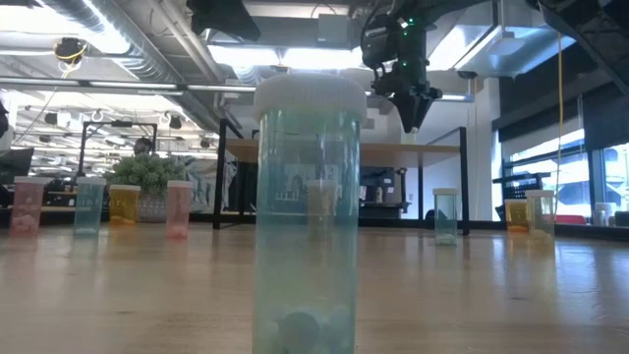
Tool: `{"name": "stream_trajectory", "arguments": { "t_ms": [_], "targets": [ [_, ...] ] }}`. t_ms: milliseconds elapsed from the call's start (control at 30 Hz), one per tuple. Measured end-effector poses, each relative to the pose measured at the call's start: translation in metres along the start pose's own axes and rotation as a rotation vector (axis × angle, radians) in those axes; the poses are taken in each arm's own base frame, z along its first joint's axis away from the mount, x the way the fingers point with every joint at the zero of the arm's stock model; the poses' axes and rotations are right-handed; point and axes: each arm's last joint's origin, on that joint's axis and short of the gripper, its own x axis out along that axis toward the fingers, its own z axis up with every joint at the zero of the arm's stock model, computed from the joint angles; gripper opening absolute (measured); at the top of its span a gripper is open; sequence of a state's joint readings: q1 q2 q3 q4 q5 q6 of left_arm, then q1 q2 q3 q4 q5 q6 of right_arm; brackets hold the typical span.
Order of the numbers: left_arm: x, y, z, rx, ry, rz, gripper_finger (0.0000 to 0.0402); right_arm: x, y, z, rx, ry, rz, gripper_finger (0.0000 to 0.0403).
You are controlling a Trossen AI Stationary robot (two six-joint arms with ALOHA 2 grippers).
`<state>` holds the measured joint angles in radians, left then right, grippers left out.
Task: Pick and place medicine bottles onto shelf by color
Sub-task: Put the right yellow medicine bottle on the shelf
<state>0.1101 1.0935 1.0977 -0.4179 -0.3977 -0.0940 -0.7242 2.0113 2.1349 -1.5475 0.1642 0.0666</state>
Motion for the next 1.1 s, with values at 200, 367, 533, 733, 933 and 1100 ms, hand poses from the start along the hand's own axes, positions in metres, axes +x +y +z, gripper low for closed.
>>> {"name": "stream_trajectory", "arguments": {
  "t_ms": [200, 367, 533, 733, 933, 1100],
  "targets": [
    [0.0000, 0.0000, 0.0000, 0.000, 0.000, 0.000, 0.0027, 0.0000, 0.0000, 0.0001, 0.000, -0.001, 0.000, 0.0157],
    [0.0000, 0.0000, 0.0000, 0.000, 0.000, 0.000, 0.0028, 0.0000, 0.0000, 0.0003, 0.002, -0.003, 0.000, 0.0158],
    [0.0000, 0.0000, 0.0000, 0.000, 0.000, 0.000, 0.0027, 0.0000, 0.0000, 0.0003, 0.000, -0.003, 0.000, 0.0158],
    [0.0000, 0.0000, 0.0000, 0.000, 0.000, 0.000, 0.0027, -0.0002, 0.0007, 0.0001, -0.017, -0.002, 0.000, 0.0158],
    [0.0000, 0.0000, 0.0000, 0.000, 0.000, 0.000, 0.0027, -0.0004, 0.0007, 0.0000, -0.020, -0.002, 0.000, 0.0158],
    [0.0000, 0.0000, 0.0000, 0.000, 0.000, 0.000, 0.0028, -0.0100, -0.0008, 0.0013, -0.015, -0.037, 0.002, 0.0158]
  ]
}}
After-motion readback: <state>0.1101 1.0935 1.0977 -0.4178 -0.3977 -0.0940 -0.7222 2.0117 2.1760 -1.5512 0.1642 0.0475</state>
